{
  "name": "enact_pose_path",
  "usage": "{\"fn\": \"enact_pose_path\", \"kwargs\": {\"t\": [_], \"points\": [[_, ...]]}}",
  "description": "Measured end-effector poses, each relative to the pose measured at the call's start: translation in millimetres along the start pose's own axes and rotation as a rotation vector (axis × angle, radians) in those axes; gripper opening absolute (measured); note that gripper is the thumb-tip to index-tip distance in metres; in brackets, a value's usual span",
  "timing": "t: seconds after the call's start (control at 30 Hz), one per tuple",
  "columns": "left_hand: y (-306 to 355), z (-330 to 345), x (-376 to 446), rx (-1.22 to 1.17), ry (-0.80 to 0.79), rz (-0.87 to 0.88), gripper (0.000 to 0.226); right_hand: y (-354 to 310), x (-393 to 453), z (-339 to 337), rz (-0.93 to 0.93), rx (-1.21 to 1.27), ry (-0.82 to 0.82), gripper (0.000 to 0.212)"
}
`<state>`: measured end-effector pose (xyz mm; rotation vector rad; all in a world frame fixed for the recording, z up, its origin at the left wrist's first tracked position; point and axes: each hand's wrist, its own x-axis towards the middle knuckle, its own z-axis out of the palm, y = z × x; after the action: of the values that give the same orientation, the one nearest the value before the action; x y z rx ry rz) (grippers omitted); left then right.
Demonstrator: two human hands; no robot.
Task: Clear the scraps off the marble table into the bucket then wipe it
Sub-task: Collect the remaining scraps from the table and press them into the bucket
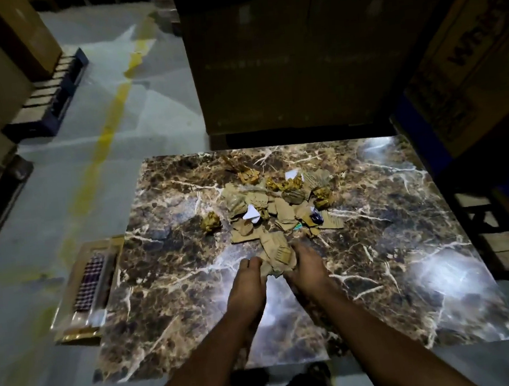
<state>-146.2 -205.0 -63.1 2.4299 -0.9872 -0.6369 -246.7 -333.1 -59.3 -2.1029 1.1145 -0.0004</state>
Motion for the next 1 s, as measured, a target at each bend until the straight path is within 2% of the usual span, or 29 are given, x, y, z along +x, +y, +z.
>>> {"fn": "enact_pose_path", "kwargs": {"t": [0.07,0.13,0.23,0.37,0.5,0.63,0.8,0.93,1.0], "points": [[-10.4,-8.0,14.3,-0.063,-0.016,0.059,0.039,-8.8,6.4,-4.3,-0.001,0.042,-0.012,0.086],[-25.2,-18.5,26.6,-0.14,-0.033,0.143,0.038,-10.9,8.7,-14.2,0.04,0.102,0.006,0.089],[-49.1,-41.9,46.9,-0.146,0.088,0.216,0.032,-7.4,18.3,-41.8,0.062,0.168,0.13,0.069],[-57.4,-84.7,89.9,-0.025,0.353,0.233,0.024,-9.4,66.2,-89.7,0.0,0.044,0.244,0.045],[-54.9,-112.3,140.1,0.087,0.433,0.24,0.027,-17.3,134.6,-111.0,-0.071,-0.168,0.199,0.043],[-39.6,-133.1,209.0,0.3,0.271,0.294,0.04,-54.1,195.2,-113.5,-0.165,-0.332,0.117,0.049],[-21.6,-138.4,283.8,0.421,0.081,0.289,0.069,-90.3,220.9,-96.5,-0.131,-0.596,-0.138,0.074],[-19.6,-124.8,303.1,0.599,-0.188,0.39,0.071,-75.5,215.3,-80.6,-0.075,-0.74,-0.339,0.101],[-20.5,-117.0,298.3,0.611,-0.262,0.385,0.067,-65.7,209.6,-75.8,-0.081,-0.768,-0.333,0.105]]}}
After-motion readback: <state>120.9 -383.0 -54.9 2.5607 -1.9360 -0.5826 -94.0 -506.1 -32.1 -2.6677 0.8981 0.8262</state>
